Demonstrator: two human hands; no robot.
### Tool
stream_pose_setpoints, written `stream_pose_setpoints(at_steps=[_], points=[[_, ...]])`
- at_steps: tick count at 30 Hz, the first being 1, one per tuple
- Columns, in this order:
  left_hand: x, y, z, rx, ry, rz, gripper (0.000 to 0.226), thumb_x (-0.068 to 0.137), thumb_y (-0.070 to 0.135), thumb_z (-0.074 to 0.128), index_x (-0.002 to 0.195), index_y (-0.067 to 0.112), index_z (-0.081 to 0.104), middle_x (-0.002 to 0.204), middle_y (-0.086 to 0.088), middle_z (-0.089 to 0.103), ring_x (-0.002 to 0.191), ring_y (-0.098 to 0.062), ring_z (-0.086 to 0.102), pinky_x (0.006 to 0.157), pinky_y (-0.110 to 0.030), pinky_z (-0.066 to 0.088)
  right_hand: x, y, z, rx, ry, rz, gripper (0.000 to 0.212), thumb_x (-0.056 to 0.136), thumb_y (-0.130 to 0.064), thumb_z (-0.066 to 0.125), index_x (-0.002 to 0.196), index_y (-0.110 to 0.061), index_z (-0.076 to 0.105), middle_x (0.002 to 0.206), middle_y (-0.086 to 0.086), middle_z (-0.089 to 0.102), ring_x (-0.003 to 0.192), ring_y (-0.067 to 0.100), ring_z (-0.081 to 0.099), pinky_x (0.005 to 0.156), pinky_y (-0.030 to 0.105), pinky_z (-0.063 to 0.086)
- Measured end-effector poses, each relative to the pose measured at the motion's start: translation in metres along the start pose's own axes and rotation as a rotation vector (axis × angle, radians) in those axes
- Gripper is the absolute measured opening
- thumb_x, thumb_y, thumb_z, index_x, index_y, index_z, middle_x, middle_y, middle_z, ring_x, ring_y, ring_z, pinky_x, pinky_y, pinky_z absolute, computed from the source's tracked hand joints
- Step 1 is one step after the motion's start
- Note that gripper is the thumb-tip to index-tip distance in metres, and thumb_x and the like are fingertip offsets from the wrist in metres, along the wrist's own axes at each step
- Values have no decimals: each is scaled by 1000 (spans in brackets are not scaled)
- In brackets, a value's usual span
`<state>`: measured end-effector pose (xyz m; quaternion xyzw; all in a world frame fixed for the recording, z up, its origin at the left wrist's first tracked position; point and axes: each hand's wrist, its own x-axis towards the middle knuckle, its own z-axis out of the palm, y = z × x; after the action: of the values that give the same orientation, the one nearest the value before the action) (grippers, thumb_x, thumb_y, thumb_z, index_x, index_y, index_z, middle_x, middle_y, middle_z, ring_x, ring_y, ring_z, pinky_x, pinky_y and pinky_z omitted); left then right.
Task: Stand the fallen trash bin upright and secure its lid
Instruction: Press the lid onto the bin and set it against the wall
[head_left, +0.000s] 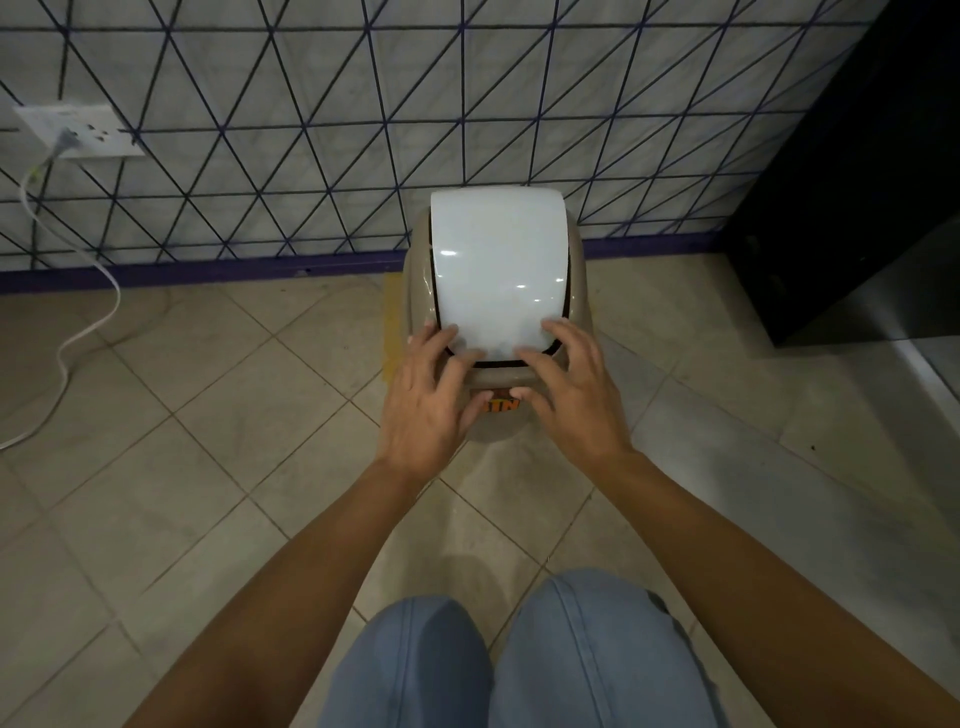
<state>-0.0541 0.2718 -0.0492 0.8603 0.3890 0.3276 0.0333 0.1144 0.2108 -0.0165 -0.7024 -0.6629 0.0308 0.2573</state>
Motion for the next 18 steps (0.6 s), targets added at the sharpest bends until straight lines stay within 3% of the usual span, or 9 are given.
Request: stream_pose_setpoints(at_steps=[4, 8, 11, 18], points=[[0, 8, -4, -154, -6, -276, 63, 83, 32, 69, 135, 7, 43, 141, -23, 37, 133, -36, 36, 95, -47, 49, -2, -5, 7, 36, 29, 145, 73, 78, -24, 75, 140, -10, 40, 150, 21, 28, 138, 36, 24, 101, 47, 42], [-1, 9, -5, -174, -42, -325, 54, 86, 33, 65, 132, 13, 47, 147, -21, 30, 132, -35, 37, 88, -48, 53, 0, -9, 15, 32, 6, 253, 85, 83, -24, 69, 149, -10, 17, 158, 18, 8, 145, 33, 10, 109, 48, 32], [-1, 9, -3, -178, -34, -324, 52, 86, 33, 66, 131, 14, 49, 148, -20, 29, 135, -34, 34, 94, -45, 49, 3, -9, 17, 66, 25, 312, 87, 85, -25, 67, 150, -10, 11, 159, 15, 3, 146, 30, 8, 111, 40, 27], [9, 5, 3, -234, 20, -344, 73, 85, 36, 66, 143, 8, 32, 147, -19, 32, 138, -26, 30, 105, -27, 30, 15, -6, 16, 177, 94, 401, 99, 82, -23, 71, 150, -7, 0, 160, 11, 6, 146, 23, 12, 112, 32, 22]])
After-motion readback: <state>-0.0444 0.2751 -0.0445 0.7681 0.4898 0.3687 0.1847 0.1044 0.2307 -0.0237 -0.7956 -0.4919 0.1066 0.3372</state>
